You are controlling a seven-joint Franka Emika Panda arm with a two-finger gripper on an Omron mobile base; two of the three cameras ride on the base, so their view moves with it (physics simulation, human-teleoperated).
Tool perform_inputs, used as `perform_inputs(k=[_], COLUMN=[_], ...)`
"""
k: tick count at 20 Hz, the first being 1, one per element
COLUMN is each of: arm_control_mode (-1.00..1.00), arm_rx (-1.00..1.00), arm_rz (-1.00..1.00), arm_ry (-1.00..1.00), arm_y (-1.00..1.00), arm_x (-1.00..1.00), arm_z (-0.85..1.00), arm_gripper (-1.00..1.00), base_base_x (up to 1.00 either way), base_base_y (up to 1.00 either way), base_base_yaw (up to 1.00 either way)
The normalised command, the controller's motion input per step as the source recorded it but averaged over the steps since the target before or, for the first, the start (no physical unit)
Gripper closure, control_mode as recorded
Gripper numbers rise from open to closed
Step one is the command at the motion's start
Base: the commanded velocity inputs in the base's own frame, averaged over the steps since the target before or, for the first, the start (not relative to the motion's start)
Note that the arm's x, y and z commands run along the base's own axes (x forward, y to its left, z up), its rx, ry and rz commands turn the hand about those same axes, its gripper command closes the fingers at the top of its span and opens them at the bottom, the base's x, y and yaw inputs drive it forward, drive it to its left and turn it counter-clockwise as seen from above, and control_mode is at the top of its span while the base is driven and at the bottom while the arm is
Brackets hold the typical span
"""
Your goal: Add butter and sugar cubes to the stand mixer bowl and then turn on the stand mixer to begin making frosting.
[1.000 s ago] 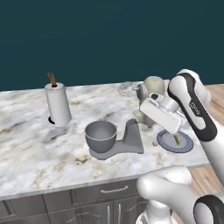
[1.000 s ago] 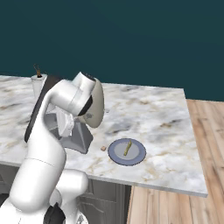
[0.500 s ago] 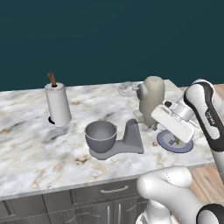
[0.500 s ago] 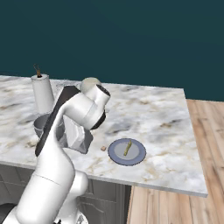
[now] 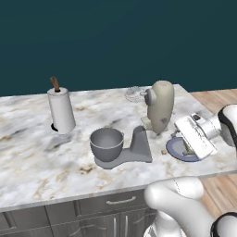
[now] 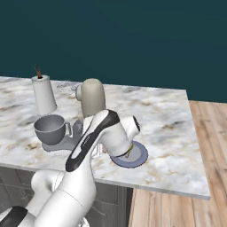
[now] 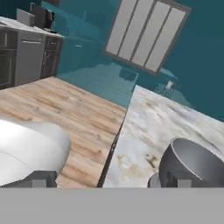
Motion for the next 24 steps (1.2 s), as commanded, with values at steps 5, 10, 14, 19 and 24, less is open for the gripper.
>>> perform_inputs(k=[5, 10, 14, 19, 24], arm_control_mode=[-1.0, -1.0, -1.0, -1.0, -1.0], arm_rx=[0.33, 0.3, 0.18, 0.04, -0.07], arm_rz=[-0.23, -0.21, -0.15, -0.09, -0.02], arm_ry=[0.1, 0.14, 0.15, 0.17, 0.06], arm_y=[-0.45, -0.36, -0.1, -0.02, -0.1], arm_x=[0.31, 0.39, 0.61, 0.69, 0.35], arm_z=[-0.3, -0.24, -0.05, 0.0, -0.1], arm_gripper=[-1.0, -1.0, -1.0, -1.0, -1.0], base_base_x=[0.0, 0.0, 0.0, 0.0, 0.0], base_base_y=[0.0, 0.0, 0.0, 0.0, 0.0], base_base_yaw=[0.0, 0.0, 0.0, 0.0, 0.0])
